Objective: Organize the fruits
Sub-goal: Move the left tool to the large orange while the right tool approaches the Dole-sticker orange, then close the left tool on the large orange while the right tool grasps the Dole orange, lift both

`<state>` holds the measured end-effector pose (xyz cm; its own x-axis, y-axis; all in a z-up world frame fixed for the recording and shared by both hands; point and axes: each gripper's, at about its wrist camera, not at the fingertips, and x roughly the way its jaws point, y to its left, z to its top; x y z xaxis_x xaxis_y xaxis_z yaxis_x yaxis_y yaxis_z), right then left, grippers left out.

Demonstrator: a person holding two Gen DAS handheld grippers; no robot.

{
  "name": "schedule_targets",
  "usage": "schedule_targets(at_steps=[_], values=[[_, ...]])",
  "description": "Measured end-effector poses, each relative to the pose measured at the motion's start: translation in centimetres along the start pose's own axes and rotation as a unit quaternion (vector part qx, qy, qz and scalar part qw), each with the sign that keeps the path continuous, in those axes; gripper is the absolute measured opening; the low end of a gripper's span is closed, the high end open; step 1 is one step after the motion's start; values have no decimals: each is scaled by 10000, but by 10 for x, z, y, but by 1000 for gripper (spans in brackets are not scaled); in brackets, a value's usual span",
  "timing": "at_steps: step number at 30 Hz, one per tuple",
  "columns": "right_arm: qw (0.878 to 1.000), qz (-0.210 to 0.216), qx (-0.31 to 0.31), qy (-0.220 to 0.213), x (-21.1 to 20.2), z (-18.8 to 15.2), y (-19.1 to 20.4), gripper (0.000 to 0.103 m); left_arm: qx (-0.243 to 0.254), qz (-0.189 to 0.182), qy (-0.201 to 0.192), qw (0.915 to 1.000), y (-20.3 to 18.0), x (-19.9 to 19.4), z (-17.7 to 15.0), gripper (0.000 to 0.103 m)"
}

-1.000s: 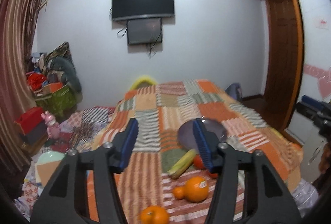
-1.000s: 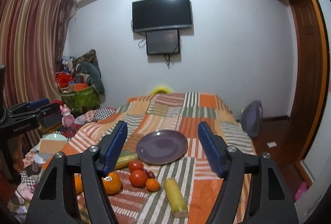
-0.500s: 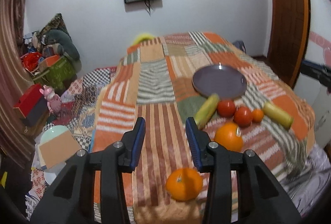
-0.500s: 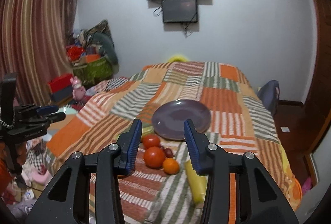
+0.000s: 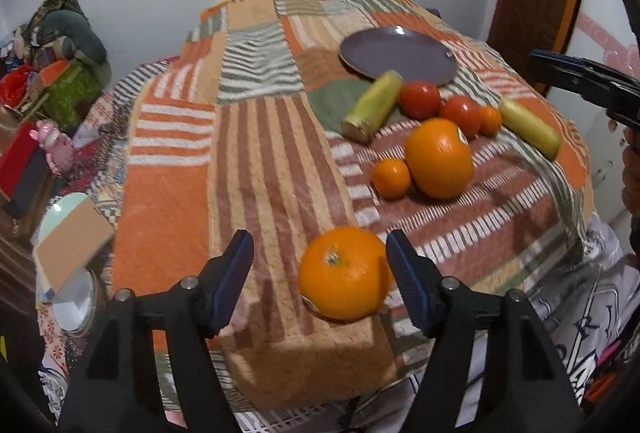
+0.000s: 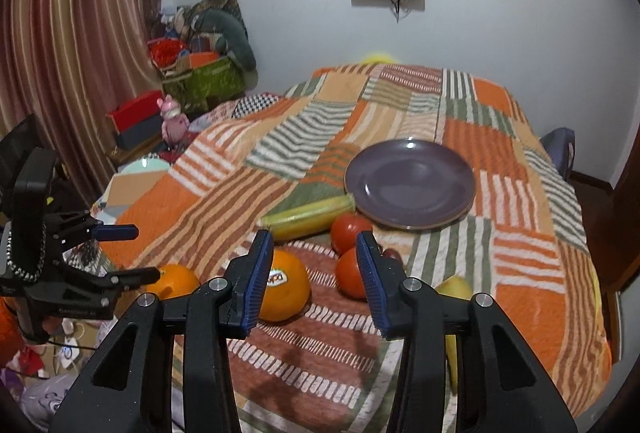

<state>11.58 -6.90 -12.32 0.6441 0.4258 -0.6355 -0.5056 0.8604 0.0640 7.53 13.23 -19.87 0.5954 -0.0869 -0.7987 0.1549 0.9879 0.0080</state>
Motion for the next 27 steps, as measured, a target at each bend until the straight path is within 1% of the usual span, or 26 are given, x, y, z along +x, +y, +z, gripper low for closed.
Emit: schedule_targets(at_steps=[3,5,8,12,15,18,19,20,24,27], values=[[9999,25,-50,156,10,-4,3,49,-66,-169,235,9996,-1,11,-2,71],[9997,36,-84,230,15,-6,7,51,-89,-207,344,9992,-3,18,-5,71],[9993,71,-117,344,23,-8,10,60,-153,-295,543,9980,-5,30,-8,71],[9987,98,-210,455,30,-12,16,61,-233,-310,693,9968,-5,41,-14,71],[9981,124,-222,570,38,-15,17,61,-342,-284,717,9964,-3,44,-15,71],[9976,136,-172,651,45,-19,17,61,-396,-345,672,9964,-1,44,-17,70],[9975,139,-157,672,46,-19,17,61,-399,-367,634,9965,-1,43,-17,67],[9973,144,-137,706,48,-20,17,61,-401,-382,607,9966,-1,43,-17,66],[9964,153,-130,825,56,-23,20,61,-354,-342,566,9972,-3,42,-16,66],[9955,194,-158,913,62,-25,24,61,-417,-371,539,9970,-1,40,-15,65]])
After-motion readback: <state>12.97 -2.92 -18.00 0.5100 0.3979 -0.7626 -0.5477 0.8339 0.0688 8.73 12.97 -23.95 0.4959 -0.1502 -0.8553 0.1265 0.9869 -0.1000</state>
